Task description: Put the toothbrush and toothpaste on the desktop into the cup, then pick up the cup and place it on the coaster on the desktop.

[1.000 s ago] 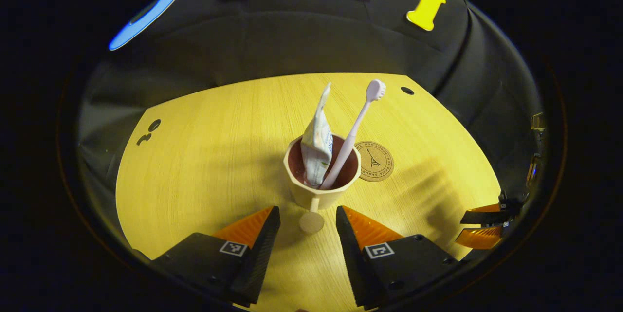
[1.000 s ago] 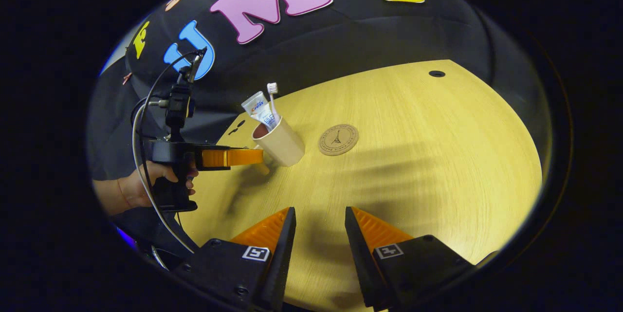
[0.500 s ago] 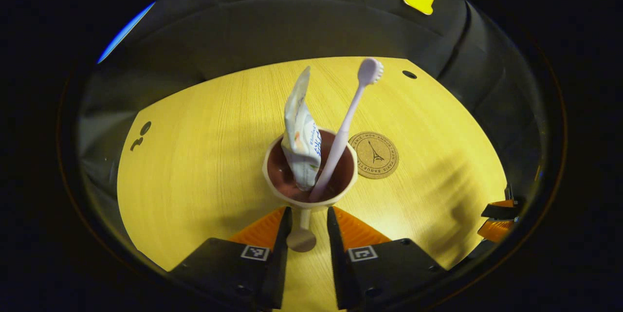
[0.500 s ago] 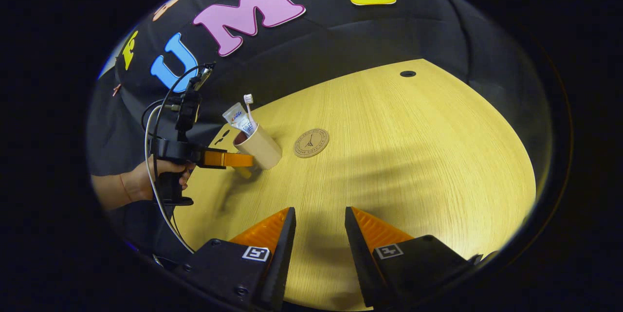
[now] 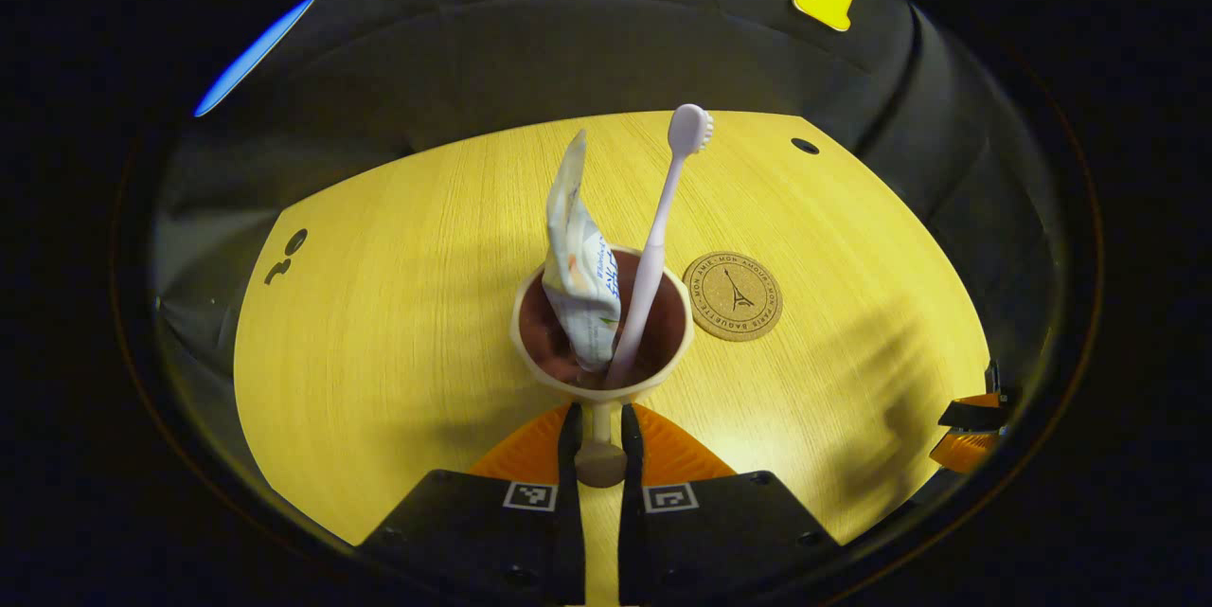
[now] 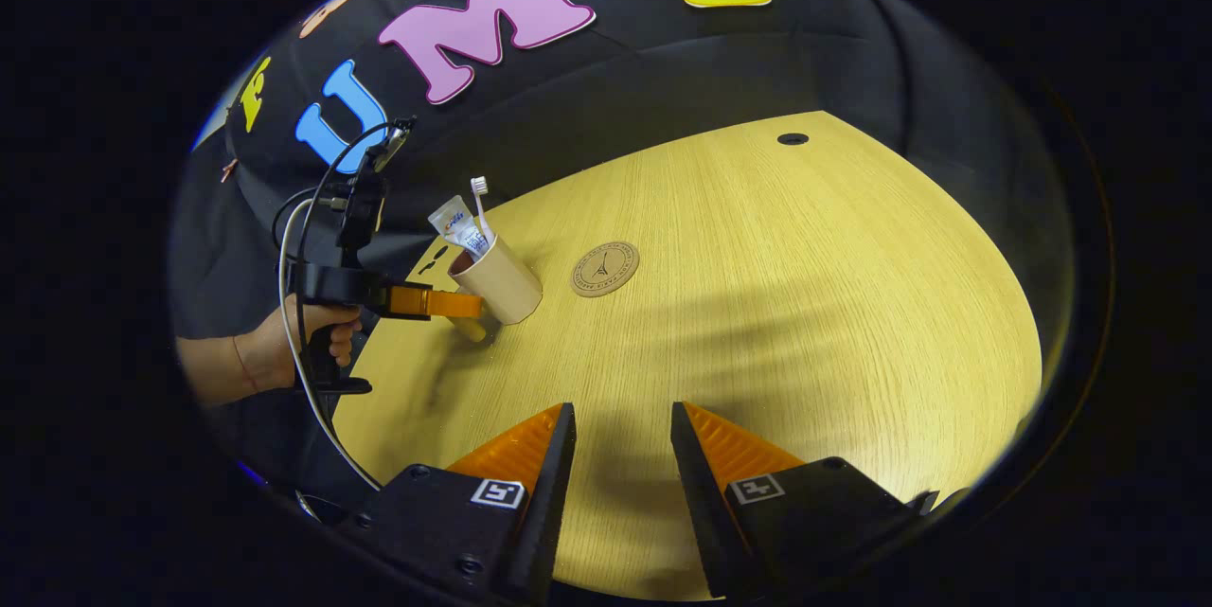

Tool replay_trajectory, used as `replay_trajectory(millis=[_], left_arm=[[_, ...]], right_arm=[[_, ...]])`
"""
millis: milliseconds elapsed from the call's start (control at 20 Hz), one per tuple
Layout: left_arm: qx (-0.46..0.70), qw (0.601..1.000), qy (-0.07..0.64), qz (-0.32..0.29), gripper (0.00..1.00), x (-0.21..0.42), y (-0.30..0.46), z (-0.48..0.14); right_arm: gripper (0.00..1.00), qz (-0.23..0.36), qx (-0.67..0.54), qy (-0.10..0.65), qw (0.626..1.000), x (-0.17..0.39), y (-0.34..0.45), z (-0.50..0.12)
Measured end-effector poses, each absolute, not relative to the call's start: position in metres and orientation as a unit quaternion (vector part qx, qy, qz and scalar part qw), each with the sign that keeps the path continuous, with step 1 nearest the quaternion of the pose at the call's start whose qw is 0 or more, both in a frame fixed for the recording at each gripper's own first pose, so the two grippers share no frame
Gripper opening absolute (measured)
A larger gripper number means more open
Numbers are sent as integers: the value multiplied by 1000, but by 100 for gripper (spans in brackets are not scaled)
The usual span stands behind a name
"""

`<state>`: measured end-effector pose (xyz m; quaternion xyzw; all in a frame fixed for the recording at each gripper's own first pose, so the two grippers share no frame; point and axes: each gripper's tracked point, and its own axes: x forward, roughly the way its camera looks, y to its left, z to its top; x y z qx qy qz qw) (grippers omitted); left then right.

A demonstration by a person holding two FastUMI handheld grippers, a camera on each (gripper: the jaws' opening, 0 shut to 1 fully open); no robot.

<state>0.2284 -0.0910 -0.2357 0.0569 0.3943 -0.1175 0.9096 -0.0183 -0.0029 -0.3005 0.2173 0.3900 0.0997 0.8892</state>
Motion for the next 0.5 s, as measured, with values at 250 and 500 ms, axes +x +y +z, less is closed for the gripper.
replay_trajectory(millis=[250,500], left_arm=[[50,916,380,-116,18,226,-94,-224],[49,917,373,-128,18,228,-118,-211]], right_arm=[[63,98,220,391,889,-18,-9,-301],[63,95,225,391,888,-18,-20,-300]])
